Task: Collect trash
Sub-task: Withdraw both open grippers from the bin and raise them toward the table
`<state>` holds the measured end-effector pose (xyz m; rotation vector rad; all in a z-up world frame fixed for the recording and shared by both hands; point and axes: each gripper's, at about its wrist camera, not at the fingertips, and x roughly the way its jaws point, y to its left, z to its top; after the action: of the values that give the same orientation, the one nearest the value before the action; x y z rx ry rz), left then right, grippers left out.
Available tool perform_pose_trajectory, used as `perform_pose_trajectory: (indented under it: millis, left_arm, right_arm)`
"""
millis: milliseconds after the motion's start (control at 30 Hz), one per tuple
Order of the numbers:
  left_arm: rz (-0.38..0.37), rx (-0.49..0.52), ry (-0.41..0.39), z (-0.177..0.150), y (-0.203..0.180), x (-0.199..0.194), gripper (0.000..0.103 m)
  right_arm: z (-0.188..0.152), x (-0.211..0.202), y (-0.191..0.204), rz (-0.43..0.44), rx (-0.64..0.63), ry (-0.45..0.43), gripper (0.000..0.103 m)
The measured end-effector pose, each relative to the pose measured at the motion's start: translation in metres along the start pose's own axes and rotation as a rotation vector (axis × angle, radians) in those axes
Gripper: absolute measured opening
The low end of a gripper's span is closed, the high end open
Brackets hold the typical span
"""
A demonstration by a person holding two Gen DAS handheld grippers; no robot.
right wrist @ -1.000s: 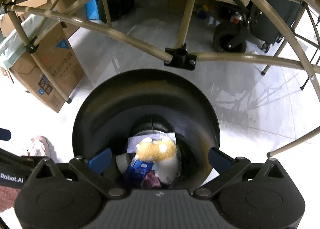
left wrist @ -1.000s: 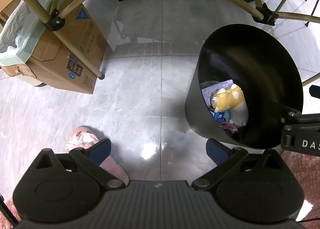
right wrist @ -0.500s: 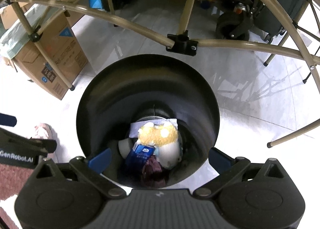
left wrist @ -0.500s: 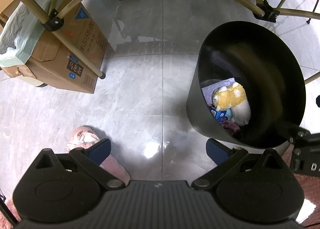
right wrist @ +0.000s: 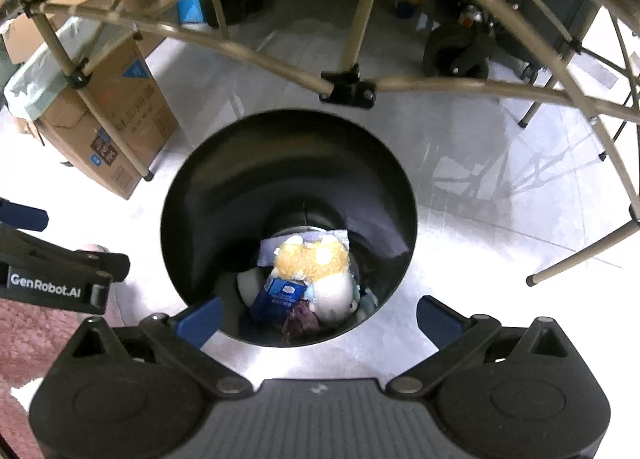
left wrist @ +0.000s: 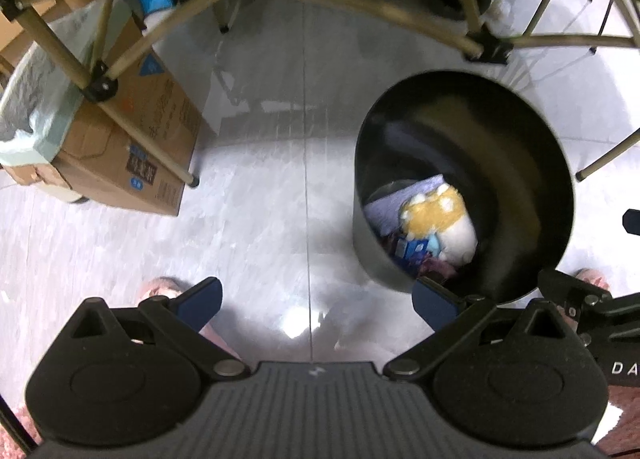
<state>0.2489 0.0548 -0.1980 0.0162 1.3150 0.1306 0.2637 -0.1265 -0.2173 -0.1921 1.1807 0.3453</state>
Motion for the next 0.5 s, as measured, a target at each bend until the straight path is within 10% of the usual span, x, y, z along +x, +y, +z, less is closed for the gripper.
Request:
perform_pose_trajectory:
  millis: [500]
  left_arm:
    - [-0.014, -0.007, -0.254, -0.011, -0.002, -0.092, 0.103]
  right_arm:
    - [-0.015, -0.092, -0.018, 0.010, 0.034, -0.224, 0.103]
